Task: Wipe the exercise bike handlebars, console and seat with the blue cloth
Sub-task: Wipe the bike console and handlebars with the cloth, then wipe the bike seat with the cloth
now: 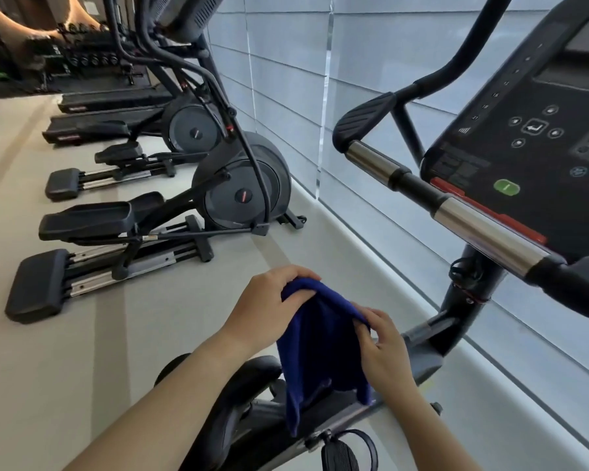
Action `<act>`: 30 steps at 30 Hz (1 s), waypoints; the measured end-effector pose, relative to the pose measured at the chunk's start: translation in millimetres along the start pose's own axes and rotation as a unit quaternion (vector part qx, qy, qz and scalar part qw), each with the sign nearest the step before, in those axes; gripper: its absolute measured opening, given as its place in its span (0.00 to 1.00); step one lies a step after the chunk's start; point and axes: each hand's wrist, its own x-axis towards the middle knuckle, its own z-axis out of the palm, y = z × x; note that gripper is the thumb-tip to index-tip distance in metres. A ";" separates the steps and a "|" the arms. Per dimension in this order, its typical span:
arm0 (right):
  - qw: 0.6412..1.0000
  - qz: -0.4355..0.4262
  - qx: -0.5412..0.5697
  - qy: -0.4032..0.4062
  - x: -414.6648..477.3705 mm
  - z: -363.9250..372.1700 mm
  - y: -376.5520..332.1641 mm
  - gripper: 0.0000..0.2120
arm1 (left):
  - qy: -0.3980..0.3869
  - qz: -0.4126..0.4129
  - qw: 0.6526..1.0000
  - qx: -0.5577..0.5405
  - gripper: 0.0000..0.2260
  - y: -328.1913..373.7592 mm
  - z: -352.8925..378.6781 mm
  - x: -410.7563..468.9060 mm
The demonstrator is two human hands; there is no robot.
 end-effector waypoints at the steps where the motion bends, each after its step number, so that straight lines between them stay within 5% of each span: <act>1: 1.000 0.009 -0.007 0.011 0.8 2.9 0.7 0.12 | -0.013 0.007 1.000 0.012 0.09 -3.6 -1.5 2.3; 12: 0.973 0.038 -0.048 0.221 -25.2 35.0 -30.4 0.14 | -0.114 0.131 0.984 0.045 0.05 -46.5 -35.1 37.8; 18: 0.916 0.008 -0.039 0.399 -67.2 83.6 -70.5 0.11 | -0.126 0.263 0.956 0.036 0.05 -63.3 -76.0 43.3; 27: 0.922 0.139 -0.181 0.313 -168.7 94.2 -115.5 0.07 | -0.310 0.235 0.919 -0.067 0.08 -41.6 -80.3 16.3; 30: 0.905 0.188 -0.222 0.311 -208.6 102.1 -123.2 0.15 | -0.369 0.249 0.886 -0.132 0.09 -28.3 -74.3 -13.7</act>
